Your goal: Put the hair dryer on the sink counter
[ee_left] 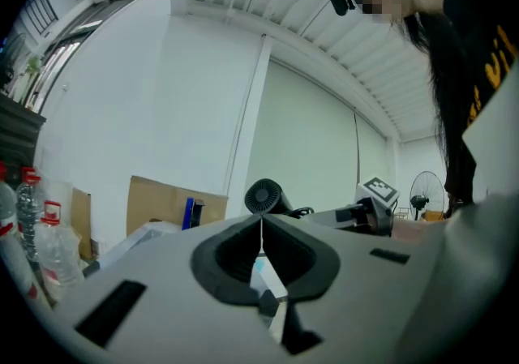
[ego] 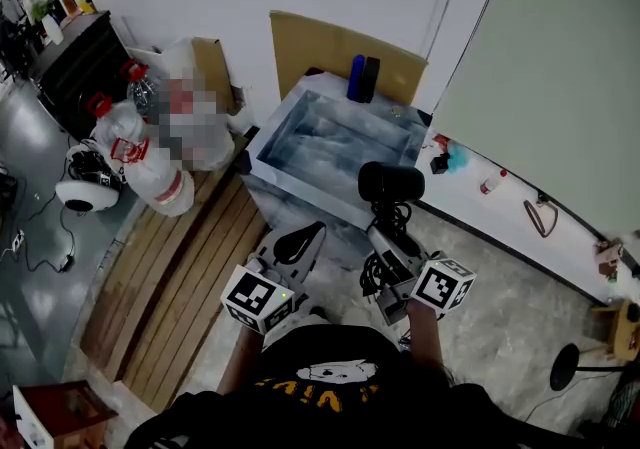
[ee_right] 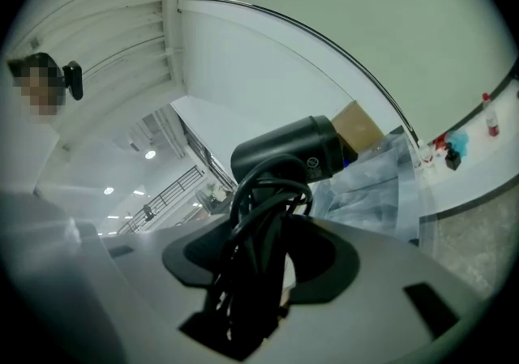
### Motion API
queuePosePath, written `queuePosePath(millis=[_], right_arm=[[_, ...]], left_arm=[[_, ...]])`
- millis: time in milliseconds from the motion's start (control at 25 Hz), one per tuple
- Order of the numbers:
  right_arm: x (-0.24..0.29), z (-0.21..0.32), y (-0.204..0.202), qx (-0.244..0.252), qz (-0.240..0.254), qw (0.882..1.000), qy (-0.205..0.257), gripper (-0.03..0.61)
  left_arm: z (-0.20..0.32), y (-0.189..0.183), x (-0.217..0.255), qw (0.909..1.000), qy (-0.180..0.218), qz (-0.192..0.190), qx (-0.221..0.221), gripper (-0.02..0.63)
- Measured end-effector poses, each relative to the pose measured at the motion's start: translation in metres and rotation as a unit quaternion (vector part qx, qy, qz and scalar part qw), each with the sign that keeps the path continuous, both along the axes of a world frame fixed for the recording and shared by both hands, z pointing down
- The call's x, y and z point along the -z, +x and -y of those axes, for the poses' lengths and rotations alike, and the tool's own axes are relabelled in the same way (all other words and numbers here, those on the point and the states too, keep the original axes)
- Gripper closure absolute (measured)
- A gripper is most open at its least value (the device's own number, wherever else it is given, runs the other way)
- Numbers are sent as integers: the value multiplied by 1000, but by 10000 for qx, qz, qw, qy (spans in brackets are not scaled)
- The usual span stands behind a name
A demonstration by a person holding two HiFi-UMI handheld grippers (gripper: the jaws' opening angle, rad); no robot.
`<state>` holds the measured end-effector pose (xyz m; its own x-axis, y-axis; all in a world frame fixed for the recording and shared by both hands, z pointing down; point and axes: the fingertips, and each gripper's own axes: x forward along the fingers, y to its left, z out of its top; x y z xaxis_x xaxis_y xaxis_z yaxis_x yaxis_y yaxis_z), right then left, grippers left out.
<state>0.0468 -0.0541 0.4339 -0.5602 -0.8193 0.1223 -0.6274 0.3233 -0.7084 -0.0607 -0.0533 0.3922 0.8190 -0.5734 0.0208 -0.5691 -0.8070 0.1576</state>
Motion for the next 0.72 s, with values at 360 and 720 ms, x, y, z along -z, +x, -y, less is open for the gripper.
queuePosePath(millis=[360,720], right_arm=[[-13,37,18,-274,-172,9993,-180,374],[-35,100,42,-431,-344,9980,-293,374]], left_arm=[[20,-1,-6,9999,-58,-64,-99,604],[70,7,-16,9998,-87,43,-155,604]])
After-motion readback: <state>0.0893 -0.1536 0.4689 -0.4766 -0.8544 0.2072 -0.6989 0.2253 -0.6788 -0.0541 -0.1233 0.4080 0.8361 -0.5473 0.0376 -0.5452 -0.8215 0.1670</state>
